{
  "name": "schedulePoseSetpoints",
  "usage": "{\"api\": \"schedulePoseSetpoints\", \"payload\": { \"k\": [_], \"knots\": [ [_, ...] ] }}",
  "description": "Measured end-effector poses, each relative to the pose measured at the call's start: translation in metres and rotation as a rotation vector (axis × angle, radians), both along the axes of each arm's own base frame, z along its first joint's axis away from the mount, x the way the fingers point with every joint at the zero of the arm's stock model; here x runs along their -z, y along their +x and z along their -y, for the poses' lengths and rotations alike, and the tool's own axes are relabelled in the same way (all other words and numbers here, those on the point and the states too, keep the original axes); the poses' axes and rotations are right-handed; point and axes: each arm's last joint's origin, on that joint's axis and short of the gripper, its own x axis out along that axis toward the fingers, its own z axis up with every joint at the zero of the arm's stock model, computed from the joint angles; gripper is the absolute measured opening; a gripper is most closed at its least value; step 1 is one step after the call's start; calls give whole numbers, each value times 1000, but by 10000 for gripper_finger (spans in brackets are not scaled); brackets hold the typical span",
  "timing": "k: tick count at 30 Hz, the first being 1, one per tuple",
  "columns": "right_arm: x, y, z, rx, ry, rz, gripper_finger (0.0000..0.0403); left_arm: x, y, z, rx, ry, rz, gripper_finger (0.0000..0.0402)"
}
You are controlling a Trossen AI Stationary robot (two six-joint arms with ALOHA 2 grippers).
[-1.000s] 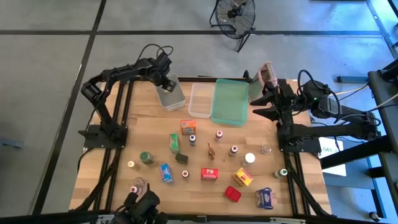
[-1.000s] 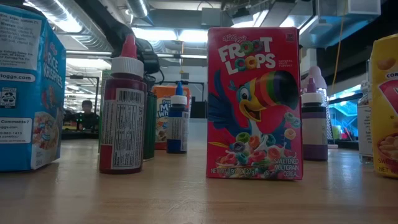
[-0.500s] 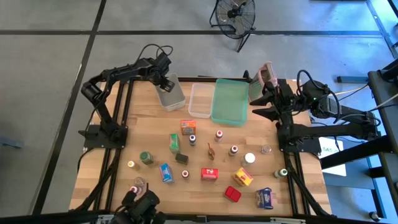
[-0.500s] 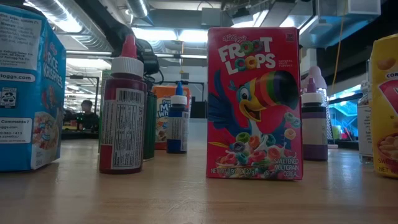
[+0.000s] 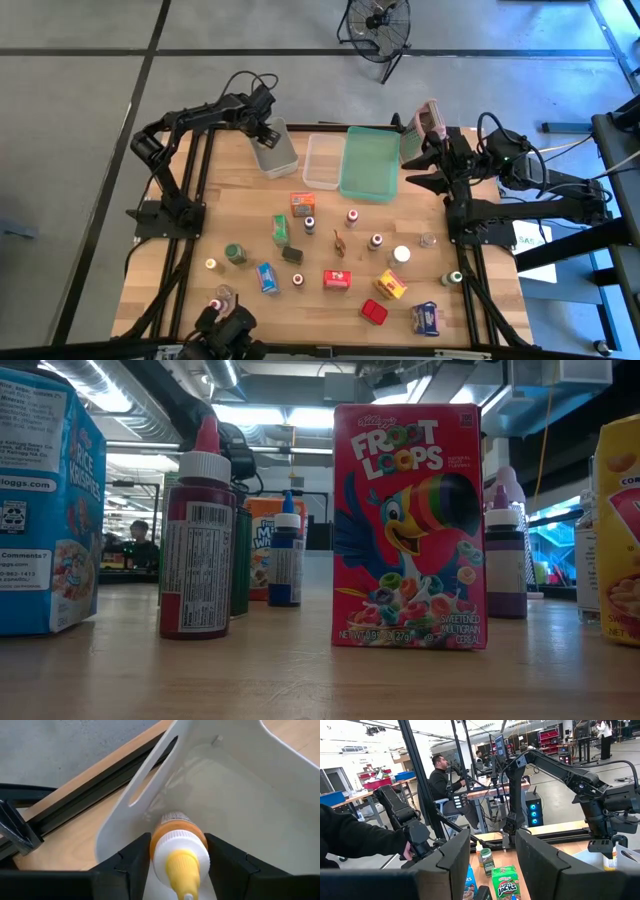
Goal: Pick & Place Kitchen Items
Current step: Put the yellow food coloring bottle into the gray bin, then put the yellow cereal box into the green bin
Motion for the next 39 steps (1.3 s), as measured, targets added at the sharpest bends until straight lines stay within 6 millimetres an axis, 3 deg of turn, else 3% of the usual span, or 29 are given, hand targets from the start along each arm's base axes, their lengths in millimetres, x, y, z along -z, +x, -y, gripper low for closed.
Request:
{"api": "schedulePoseSetpoints", "payload": {
  "k": [22,33,39],
  "knots": [
    [0,0,0,-3,8,-1,160,-1,0,2,8,-38,14,219],
    [0,0,1,23,0,0,163,-34,4,-4,7,-33,6,230],
    [-1,-2,0,18,70,-6,198,-47,2,-1,7,-73,-26,231]
  ]
}}
